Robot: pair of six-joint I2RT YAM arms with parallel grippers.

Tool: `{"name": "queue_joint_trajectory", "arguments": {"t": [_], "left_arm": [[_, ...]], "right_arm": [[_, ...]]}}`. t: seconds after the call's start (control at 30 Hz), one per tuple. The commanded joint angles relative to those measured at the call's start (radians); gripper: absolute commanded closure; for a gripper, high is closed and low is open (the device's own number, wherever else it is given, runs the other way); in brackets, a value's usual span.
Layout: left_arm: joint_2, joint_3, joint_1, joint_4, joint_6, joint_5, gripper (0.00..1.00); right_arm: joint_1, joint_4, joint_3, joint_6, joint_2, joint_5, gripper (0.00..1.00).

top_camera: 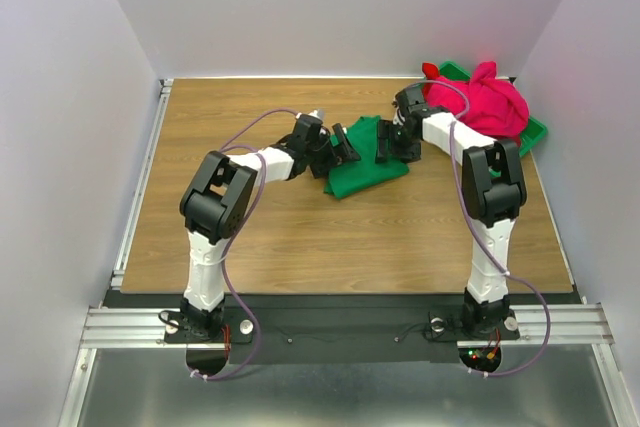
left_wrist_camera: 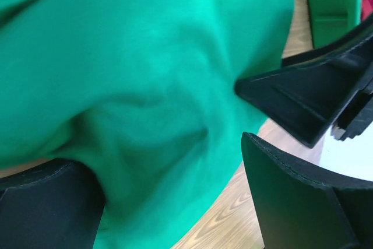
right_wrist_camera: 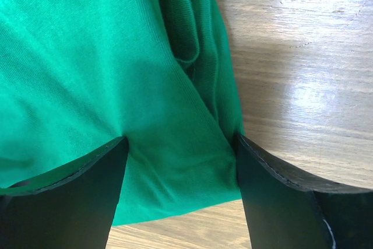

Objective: Fold and stack the t-shirts
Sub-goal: Neatly place the folded tshirt to the corner

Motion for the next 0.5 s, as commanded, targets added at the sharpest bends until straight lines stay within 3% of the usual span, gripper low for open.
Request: {"name": "queue_joint_trajectory", "arguments": {"t": [0.0,0.13,0.23,0.27,0.37,0.4,0.47], "left_arm": [[0.070,0.038,-0.044,-0.038,-0.030,0.006,0.02],[0.090,0.059,-0.048,-0.061,-0.041,-0.023,0.09],[0.106,0.081,-0.049,-0.127,-0.045,-0.055,0.39],[0.109,0.091,-0.049,-0.143,-0.048,-0.072,0.60],[0.116,0.113,-0.046,-0.200,-0.036,-0.109,0.93],[0.118,0.119,-0.047,-0.223,-0.016,-0.118,0.99],[0.117,0.148,-0.048,-0.268,0.013,-0.147,1.00]], "right_arm": [[0.025,-0.013,-0.054,-0.003,-0.012,-0.037,0.22],[0.028,-0.012,-0.086,0.000,-0.026,-0.040,0.23],[0.030,-0.007,-0.109,0.000,-0.047,-0.041,0.23],[0.030,-0.007,-0.116,0.000,-0.055,-0.043,0.23],[0.031,-0.005,-0.140,0.002,-0.082,-0.046,0.23],[0.031,-0.005,-0.152,0.002,-0.092,-0.046,0.23],[0.031,-0.005,-0.163,0.002,-0.118,-0.047,0.22]]}}
